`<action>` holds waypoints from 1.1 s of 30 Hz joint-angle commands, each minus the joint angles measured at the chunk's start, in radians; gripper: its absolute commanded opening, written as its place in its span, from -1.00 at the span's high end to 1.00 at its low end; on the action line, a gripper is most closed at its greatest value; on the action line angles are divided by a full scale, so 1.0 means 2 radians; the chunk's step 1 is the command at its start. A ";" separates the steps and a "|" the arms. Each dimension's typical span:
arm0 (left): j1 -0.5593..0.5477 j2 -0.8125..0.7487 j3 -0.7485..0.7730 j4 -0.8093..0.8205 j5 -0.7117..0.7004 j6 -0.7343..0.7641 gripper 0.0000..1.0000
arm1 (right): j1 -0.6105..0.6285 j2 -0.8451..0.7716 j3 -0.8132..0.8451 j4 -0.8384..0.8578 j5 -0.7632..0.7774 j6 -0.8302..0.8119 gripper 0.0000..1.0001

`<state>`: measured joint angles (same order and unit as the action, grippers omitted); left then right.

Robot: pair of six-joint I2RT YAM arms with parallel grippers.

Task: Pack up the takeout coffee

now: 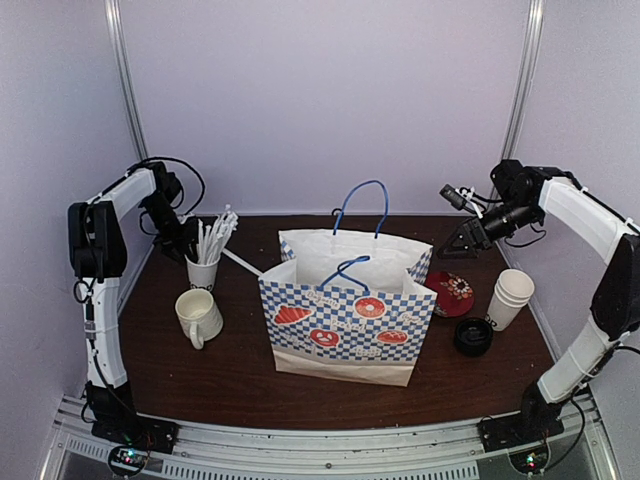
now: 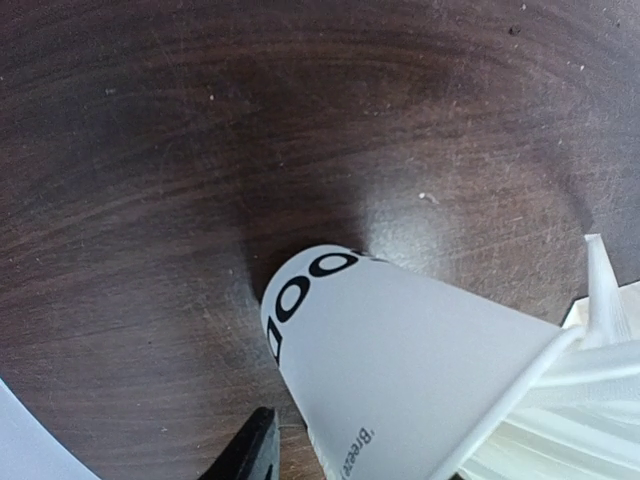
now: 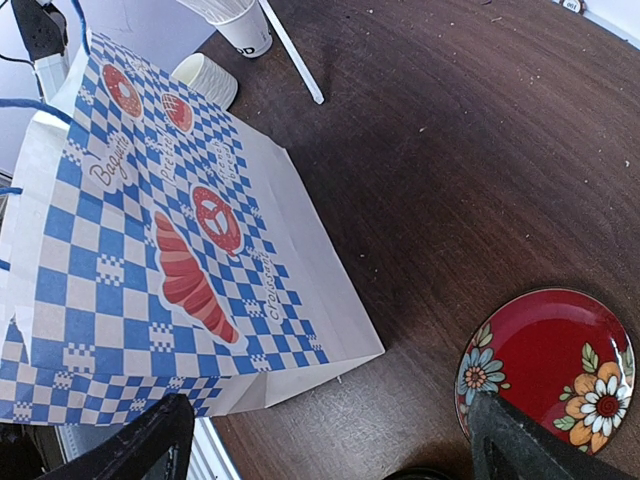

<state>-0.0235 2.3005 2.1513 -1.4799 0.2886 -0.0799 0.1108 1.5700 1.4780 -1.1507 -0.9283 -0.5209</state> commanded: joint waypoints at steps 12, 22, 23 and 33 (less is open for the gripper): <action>-0.002 -0.037 0.008 0.003 -0.074 -0.006 0.27 | -0.002 0.002 0.005 -0.002 -0.014 -0.001 -0.99; -0.002 -0.053 -0.005 0.000 -0.114 -0.005 0.27 | -0.002 -0.003 0.006 -0.002 -0.015 0.006 -0.99; -0.002 -0.055 -0.007 0.000 -0.115 -0.005 0.26 | -0.002 -0.004 0.007 -0.002 -0.015 0.006 -0.99; -0.001 -0.081 -0.024 0.010 -0.110 0.001 0.23 | -0.001 -0.013 0.007 -0.001 -0.011 0.008 -0.99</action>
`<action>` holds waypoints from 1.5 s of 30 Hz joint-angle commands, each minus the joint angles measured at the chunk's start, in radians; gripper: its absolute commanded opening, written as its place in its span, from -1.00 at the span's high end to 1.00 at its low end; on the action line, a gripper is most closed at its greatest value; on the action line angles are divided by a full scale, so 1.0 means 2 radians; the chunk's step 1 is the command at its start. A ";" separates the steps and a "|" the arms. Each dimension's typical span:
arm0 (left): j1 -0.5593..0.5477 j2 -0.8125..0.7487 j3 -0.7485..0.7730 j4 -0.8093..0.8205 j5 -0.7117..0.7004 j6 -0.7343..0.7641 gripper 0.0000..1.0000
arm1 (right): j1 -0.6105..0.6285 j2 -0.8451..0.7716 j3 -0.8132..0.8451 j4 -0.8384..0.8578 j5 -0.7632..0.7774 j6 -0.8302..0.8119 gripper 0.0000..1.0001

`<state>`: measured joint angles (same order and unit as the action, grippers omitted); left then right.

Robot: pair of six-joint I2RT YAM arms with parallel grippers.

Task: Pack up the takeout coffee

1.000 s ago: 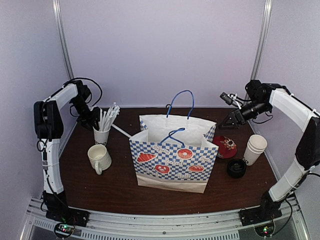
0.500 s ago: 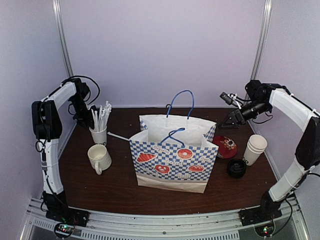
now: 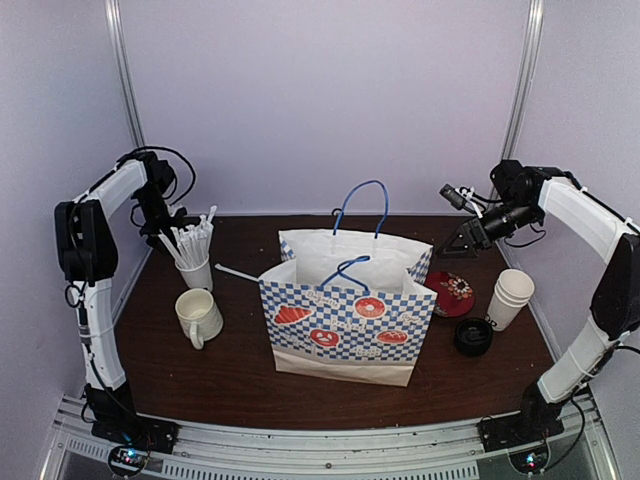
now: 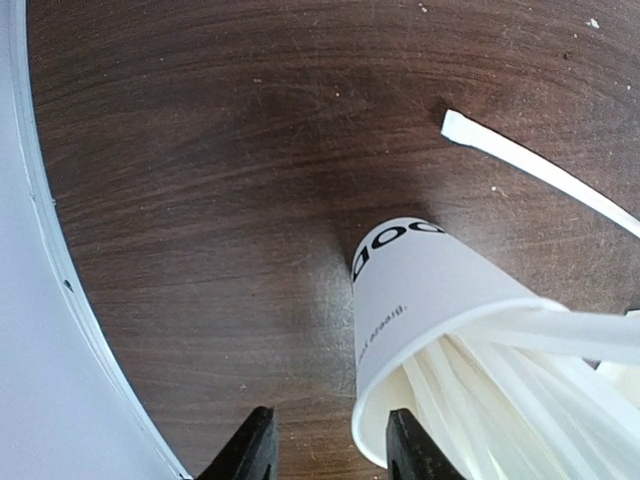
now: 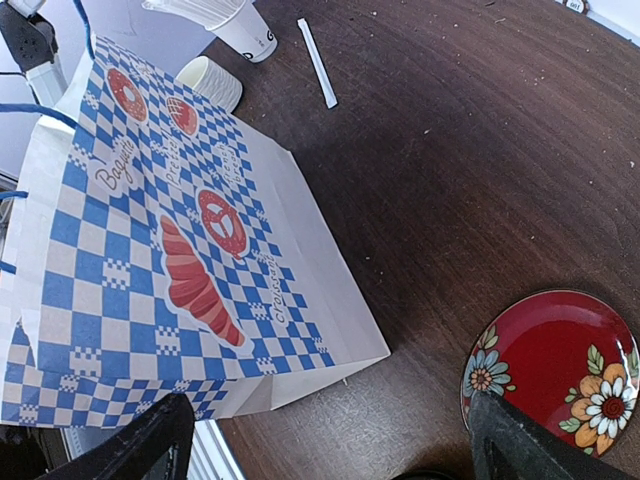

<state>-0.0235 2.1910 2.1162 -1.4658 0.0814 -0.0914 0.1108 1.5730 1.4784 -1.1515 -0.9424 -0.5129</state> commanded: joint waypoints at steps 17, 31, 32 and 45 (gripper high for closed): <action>-0.019 -0.400 -0.217 0.166 0.040 0.021 0.13 | -0.002 -0.014 0.013 -0.001 0.017 0.004 -0.99; -0.030 -0.490 -0.335 0.202 0.066 -0.035 0.31 | -0.001 -0.018 0.007 0.002 0.019 0.001 -0.99; -0.031 -0.486 -0.339 0.209 0.066 -0.039 0.31 | -0.001 -0.021 0.005 0.002 0.021 0.001 -0.99; -0.031 -0.442 -0.348 0.237 0.033 -0.045 0.36 | -0.001 -0.032 -0.006 0.012 0.023 0.003 -0.99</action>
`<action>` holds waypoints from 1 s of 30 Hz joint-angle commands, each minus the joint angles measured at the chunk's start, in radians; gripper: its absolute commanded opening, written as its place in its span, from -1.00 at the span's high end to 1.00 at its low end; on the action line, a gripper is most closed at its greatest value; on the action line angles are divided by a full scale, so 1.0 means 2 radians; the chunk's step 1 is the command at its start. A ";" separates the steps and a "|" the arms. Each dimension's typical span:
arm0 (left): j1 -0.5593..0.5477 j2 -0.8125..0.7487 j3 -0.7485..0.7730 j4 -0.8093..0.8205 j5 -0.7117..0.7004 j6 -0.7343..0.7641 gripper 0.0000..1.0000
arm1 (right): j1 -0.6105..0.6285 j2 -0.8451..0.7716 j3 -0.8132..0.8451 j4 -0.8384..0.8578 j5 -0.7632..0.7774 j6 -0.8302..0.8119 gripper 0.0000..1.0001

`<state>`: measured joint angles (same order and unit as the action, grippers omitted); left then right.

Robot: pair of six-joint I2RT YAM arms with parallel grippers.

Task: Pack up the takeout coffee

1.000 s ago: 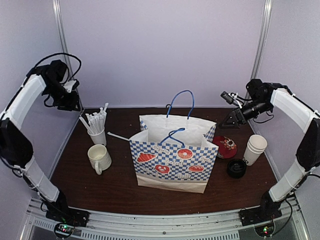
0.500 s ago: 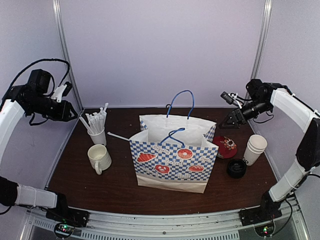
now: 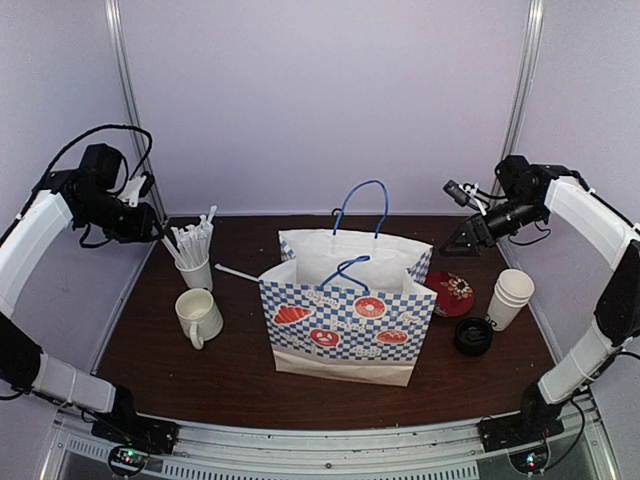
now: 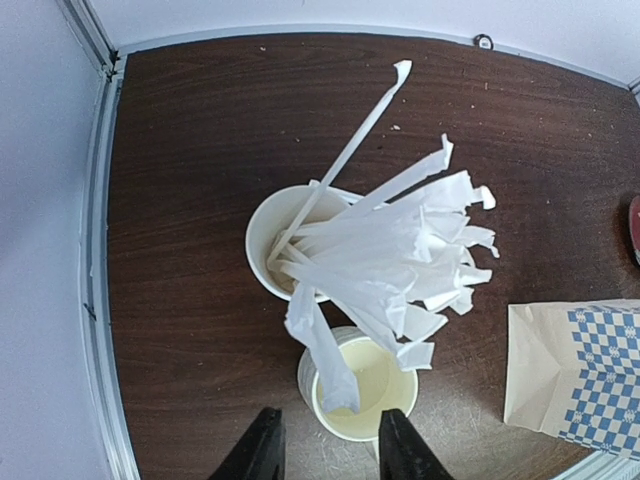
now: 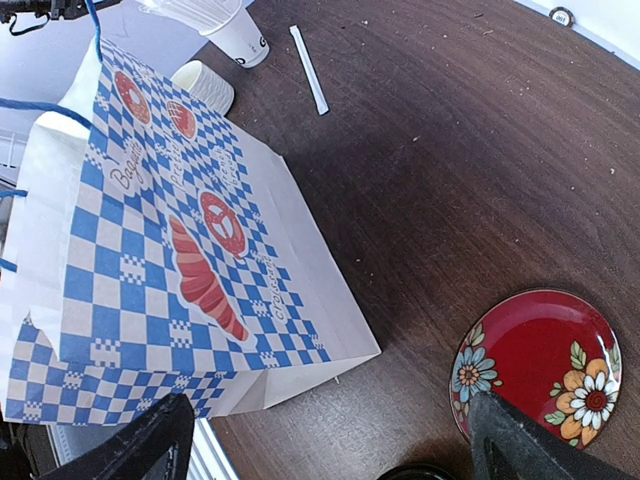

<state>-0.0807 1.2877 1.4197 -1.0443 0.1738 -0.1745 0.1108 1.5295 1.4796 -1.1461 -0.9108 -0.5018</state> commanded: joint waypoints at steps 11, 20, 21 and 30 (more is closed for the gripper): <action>-0.002 0.015 0.007 0.027 -0.018 0.003 0.73 | -0.001 -0.005 -0.006 0.008 0.005 -0.004 -0.99; -0.002 0.023 0.013 0.033 -0.018 0.016 0.93 | -0.001 -0.004 -0.006 0.010 0.005 -0.004 -0.99; -0.002 0.022 0.016 0.033 -0.014 0.016 0.98 | -0.001 -0.004 -0.006 0.009 0.005 -0.004 -0.99; -0.003 -0.029 0.077 -0.019 -0.030 0.023 1.00 | -0.001 -0.003 -0.006 0.010 0.005 -0.005 -0.99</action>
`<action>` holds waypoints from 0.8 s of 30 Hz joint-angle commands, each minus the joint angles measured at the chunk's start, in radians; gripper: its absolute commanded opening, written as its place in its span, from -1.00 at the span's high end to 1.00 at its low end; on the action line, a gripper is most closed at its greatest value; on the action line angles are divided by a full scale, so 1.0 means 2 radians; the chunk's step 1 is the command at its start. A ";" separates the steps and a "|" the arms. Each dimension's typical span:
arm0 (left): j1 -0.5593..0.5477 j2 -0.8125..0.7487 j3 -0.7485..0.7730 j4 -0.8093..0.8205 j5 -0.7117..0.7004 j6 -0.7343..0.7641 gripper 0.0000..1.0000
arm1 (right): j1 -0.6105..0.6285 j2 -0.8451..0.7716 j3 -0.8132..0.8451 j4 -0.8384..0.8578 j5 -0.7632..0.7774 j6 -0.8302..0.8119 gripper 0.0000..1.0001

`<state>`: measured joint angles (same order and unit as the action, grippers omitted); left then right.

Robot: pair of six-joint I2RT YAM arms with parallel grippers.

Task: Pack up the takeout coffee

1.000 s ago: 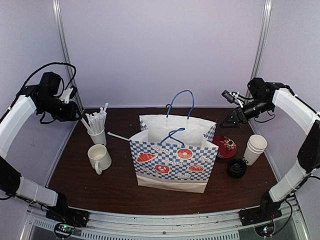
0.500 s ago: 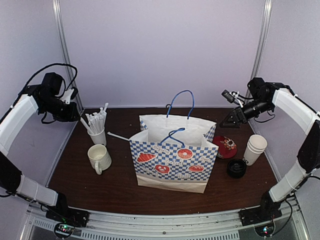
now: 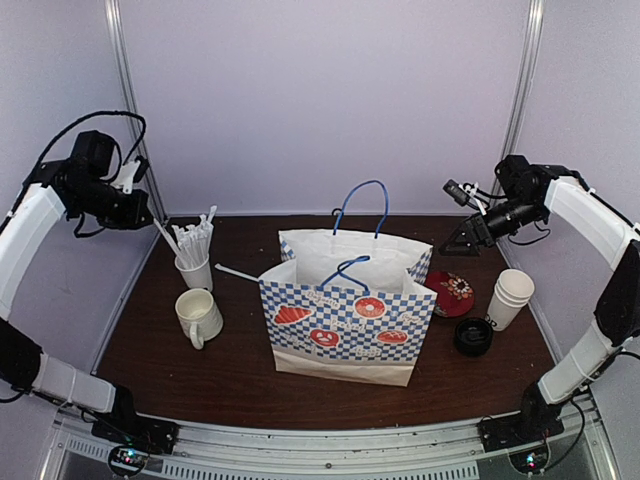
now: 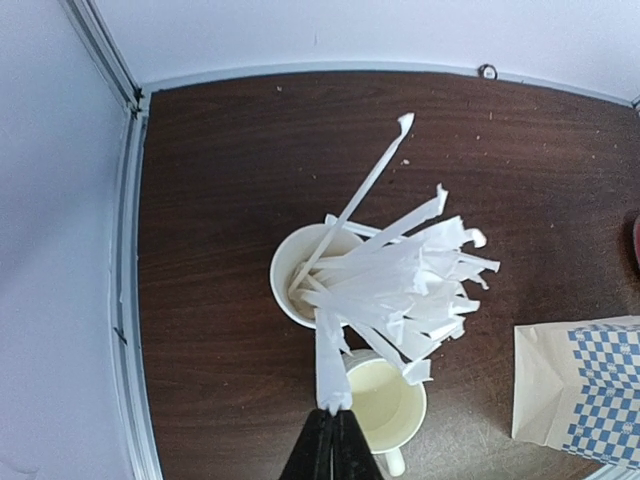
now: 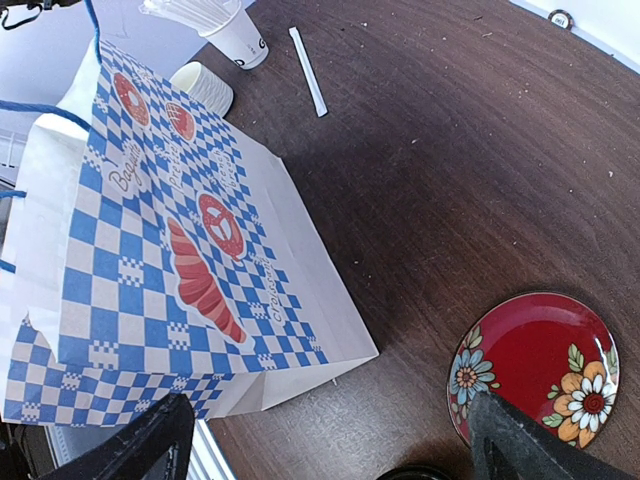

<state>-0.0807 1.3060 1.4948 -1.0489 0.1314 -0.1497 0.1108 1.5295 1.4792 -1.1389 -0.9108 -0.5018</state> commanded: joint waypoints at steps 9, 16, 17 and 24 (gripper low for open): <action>-0.003 -0.062 0.150 -0.086 -0.019 0.014 1.00 | -0.001 0.006 0.001 0.000 0.001 -0.007 -0.99; -0.020 -0.082 0.210 -0.046 0.050 -0.003 1.00 | -0.001 0.003 0.001 0.000 0.004 -0.008 -0.99; -0.024 -0.082 0.212 -0.030 0.074 -0.013 1.00 | -0.001 0.002 0.000 0.000 0.004 -0.008 -0.99; -0.061 -0.062 0.222 0.080 0.236 -0.113 1.00 | -0.001 0.000 -0.001 0.000 0.008 -0.008 -0.99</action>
<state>-0.1600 1.1515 1.9285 -1.0813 0.3817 -0.2432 0.1108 1.5345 1.4792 -1.1389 -0.9108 -0.5095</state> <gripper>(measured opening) 0.002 0.994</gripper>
